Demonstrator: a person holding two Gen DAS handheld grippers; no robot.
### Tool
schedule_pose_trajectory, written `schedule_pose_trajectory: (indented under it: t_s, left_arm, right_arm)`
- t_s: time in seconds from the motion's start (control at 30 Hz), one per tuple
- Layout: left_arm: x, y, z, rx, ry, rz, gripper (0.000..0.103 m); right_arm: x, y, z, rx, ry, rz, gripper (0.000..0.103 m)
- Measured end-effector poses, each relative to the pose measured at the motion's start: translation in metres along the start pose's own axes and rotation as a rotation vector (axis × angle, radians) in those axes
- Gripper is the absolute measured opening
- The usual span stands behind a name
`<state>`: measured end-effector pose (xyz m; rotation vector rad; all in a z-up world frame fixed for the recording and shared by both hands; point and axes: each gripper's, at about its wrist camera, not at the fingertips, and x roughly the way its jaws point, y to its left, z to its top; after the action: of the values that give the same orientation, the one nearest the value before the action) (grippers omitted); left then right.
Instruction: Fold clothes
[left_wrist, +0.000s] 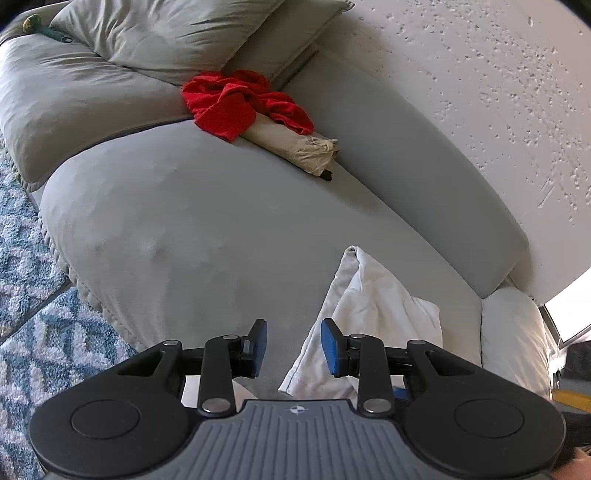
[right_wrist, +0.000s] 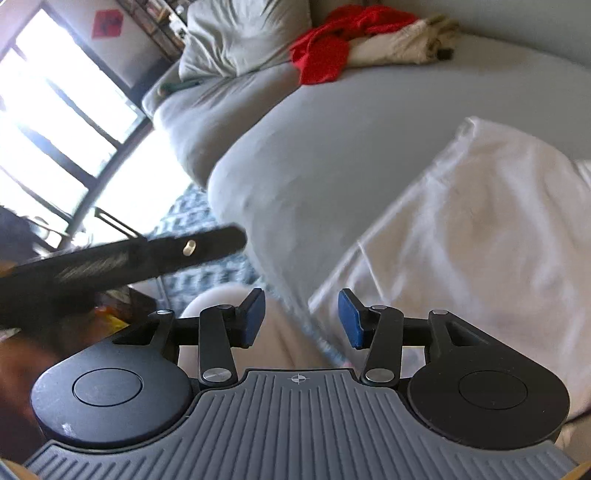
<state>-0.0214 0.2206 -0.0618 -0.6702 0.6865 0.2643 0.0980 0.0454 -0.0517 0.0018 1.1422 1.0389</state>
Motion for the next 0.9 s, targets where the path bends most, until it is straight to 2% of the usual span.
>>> schedule_pose_trajectory:
  t_s: [0.1, 0.17, 0.27, 0.3, 0.33, 0.37, 0.4, 0.43, 0.57, 0.63, 0.7, 0.8, 0.9]
  left_arm:
    - [0.007, -0.006, -0.002, 0.022, 0.022, -0.006, 0.03]
    - [0.015, -0.014, -0.005, 0.048, 0.045, -0.03, 0.029]
    - [0.032, -0.03, -0.008, 0.098, 0.089, -0.087, 0.02]
    - [0.04, -0.04, -0.011, 0.144, 0.092, -0.087, 0.016]
    - [0.047, -0.05, -0.014, 0.191, 0.095, -0.087, 0.014]
    - [0.055, -0.06, -0.018, 0.238, 0.097, -0.087, 0.01]
    - [0.063, -0.07, -0.021, 0.284, 0.1, -0.087, 0.005]
    - [0.07, -0.079, -0.023, 0.328, 0.102, -0.085, 0.005]
    - [0.105, -0.093, -0.029, 0.391, 0.085, 0.014, 0.004]
    - [0.12, -0.089, -0.031, 0.373, 0.11, 0.084, 0.004]
    - [0.131, -0.082, -0.034, 0.362, 0.129, 0.166, 0.009]
    - [0.12, -0.08, -0.032, 0.349, 0.137, 0.192, 0.01]
    - [0.103, -0.074, -0.03, 0.349, 0.16, 0.177, 0.01]
  right_arm:
    - [-0.046, -0.026, -0.018, 0.142, -0.04, -0.03, 0.051]
    - [-0.08, -0.046, -0.034, 0.245, -0.099, -0.038, 0.052]
    - [-0.118, -0.069, -0.057, 0.313, -0.2, -0.089, 0.055]
    - [-0.123, -0.075, -0.064, 0.312, -0.23, -0.144, 0.055]
    - [-0.127, -0.081, -0.07, 0.31, -0.256, -0.202, 0.053]
    - [-0.124, -0.087, -0.074, 0.3, -0.268, -0.269, 0.039]
    - [-0.118, -0.091, -0.077, 0.27, -0.271, -0.324, 0.026]
    - [-0.11, -0.092, -0.078, 0.234, -0.267, -0.347, 0.009]
    - [-0.076, -0.088, -0.076, 0.093, -0.244, -0.378, 0.01]
    - [-0.059, -0.087, -0.077, 0.04, -0.225, -0.426, 0.011]
    - [-0.046, -0.086, -0.084, 0.011, -0.176, -0.465, 0.014]
    - [-0.049, -0.083, -0.106, -0.016, -0.152, -0.463, 0.015]
    - [-0.068, -0.087, -0.115, 0.011, -0.091, -0.416, 0.018]
